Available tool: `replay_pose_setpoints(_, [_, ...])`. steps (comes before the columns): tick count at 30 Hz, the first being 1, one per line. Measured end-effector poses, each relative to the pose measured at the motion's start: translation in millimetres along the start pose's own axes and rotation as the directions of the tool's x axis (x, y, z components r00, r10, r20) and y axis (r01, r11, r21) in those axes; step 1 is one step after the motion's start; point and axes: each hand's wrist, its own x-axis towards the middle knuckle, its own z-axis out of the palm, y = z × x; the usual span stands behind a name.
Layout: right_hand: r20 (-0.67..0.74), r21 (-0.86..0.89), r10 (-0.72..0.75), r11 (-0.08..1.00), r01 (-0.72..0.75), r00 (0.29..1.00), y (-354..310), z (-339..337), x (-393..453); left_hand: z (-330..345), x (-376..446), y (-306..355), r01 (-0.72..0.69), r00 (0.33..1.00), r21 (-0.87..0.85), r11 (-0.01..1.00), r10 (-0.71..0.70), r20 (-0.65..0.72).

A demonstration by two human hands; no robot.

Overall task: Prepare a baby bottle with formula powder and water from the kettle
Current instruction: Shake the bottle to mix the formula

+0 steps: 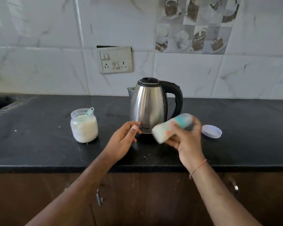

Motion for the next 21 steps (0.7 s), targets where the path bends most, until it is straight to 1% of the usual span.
replay_pose_setpoints(1, [0.068, -0.08, 0.027, 0.997, -0.022, 0.997, 2.2, 0.0, -2.7, 0.3, 0.0, 0.9, 0.002, 1.0, -0.002, 1.0, -0.002, 0.0])
replay_pose_setpoints(2, [0.047, -0.092, 0.029, 0.995, -0.025, 0.998, 1.6, 1.3, -2.8, -0.3, 0.4, 2.0, -0.002, 1.0, -0.006, 1.0, 0.002, 0.0])
replay_pose_setpoints(3, [-0.029, -0.057, -0.038, 0.998, 0.036, 0.999, 0.3, 0.1, -1.4, -1.1, 0.6, 3.0, -0.006, 1.0, -0.01, 1.0, 0.006, 0.001])
replay_pose_setpoints(4, [-0.14, 0.076, -0.075, 0.993, 0.086, 0.987, -1.8, -3.7, 1.9, -1.6, 0.4, 4.0, -0.011, 1.0, -0.013, 1.0, 0.011, 0.002])
replay_pose_setpoints(5, [-0.206, 0.158, -0.082, 0.981, 0.116, 0.975, -3.4, -8.2, 6.2, -1.2, -0.1, 5.1, -0.014, 1.0, -0.016, 1.0, 0.014, 0.001])
replay_pose_setpoints(6, [-0.193, 0.184, -0.055, 0.979, 0.091, 0.98, -5.0, -6.7, 6.7, -0.5, -0.5, 5.4, -0.012, 1.0, -0.018, 1.0, 0.012, -0.001])
replay_pose_setpoints(7, [-0.088, 0.083, -0.04, 0.995, 0.047, 0.995, -4.1, -3.6, 3.2, 0.0, -0.3, 4.7, -0.009, 1.0, -0.021, 1.0, 0.009, -0.003])
replay_pose_setpoints(8, [0.029, -0.031, 0.007, 0.999, -0.006, 1.0, 0.0, -1.6, -0.1, 0.8, 0.4, 3.9, -0.004, 1.0, -0.023, 1.0, 0.003, -0.004])
replay_pose_setpoints(9, [0.08, -0.099, 0.035, 0.995, -0.027, 0.996, 2.2, 0.1, -3.1, 0.5, 1.0, 3.4, 0.001, 1.0, -0.025, 1.0, -0.001, -0.007])
replay_pose_setpoints(10, [0.043, -0.096, 0.016, 0.995, -0.012, 0.999, 2.0, 3.0, -3.1, -0.7, 1.7, 3.3, 0.002, 1.0, -0.029, 1.0, -0.002, -0.007])
replay_pose_setpoints(11, [-0.059, -0.017, -0.047, 0.999, 0.046, 0.997, 0.0, 1.5, -2.0, -1.5, 1.8, 3.6, 0.0, 1.0, -0.032, 0.999, 0.0, -0.006])
replay_pose_setpoints(12, [-0.152, 0.12, -0.067, 0.989, 0.085, 0.986, -2.6, -4.2, 2.2, -1.0, 1.3, 4.5, -0.007, 1.0, -0.032, 0.999, 0.007, -0.007])
replay_pose_setpoints(13, [-0.199, 0.178, -0.055, 0.98, 0.091, 0.978, -5.0, -8.1, 6.0, -0.2, 0.2, 5.6, -0.012, 1.0, -0.03, 0.999, 0.012, -0.008])
replay_pose_setpoints(14, [-0.144, 0.142, -0.031, 0.989, 0.052, 0.989, -7.7, -6.5, 5.9, 0.8, -0.3, 5.6, -0.015, 1.0, -0.03, 0.999, 0.015, -0.012])
replay_pose_setpoints(15, [-0.018, 0.003, -0.007, 1.0, 0.007, 1.0, -4.4, -4.8, 3.3, 0.7, -0.1, 4.7, -0.01, 1.0, -0.031, 0.999, 0.01, -0.012])
replay_pose_setpoints(16, [0.077, -0.102, 0.05, 0.994, -0.042, 0.996, 0.6, -3.2, 0.0, 0.2, 0.1, 3.9, -0.002, 1.0, -0.035, 0.999, 0.002, -0.013])
replay_pose_setpoints(17, [0.081, -0.148, 0.07, 0.987, -0.057, 0.994, 2.7, -0.8, -1.7, -0.6, 0.8, 3.9, 0.003, 1.0, -0.042, 0.999, -0.004, -0.017])
replay_pose_setpoints(18, [0.01, -0.115, 0.025, 0.993, -0.024, 1.0, 2.2, -0.1, -0.3, -1.2, 1.8, 4.0, 0.002, 1.0, -0.044, 0.999, -0.003, -0.021])
replay_pose_setpoints(19, [-0.106, 0.028, -0.024, 0.999, 0.027, 0.994, -0.2, -2.8, 2.6, -1.1, 2.1, 4.3, -0.002, 1.0, -0.041, 0.999, 0.001, -0.022])
replay_pose_setpoints(20, [-0.189, 0.168, -0.036, 0.983, 0.068, 0.981, -1.7, -8.7, 8.2, -0.3, 1.4, 4.2, -0.005, 1.0, -0.035, 0.999, 0.004, -0.023])
replay_pose_setpoints(21, [-0.209, 0.227, -0.012, 0.972, 0.061, 0.978, -4.8, -10.3, 11.1, 0.6, 0.7, 4.0, -0.006, 1.0, -0.031, 0.999, 0.006, -0.025])
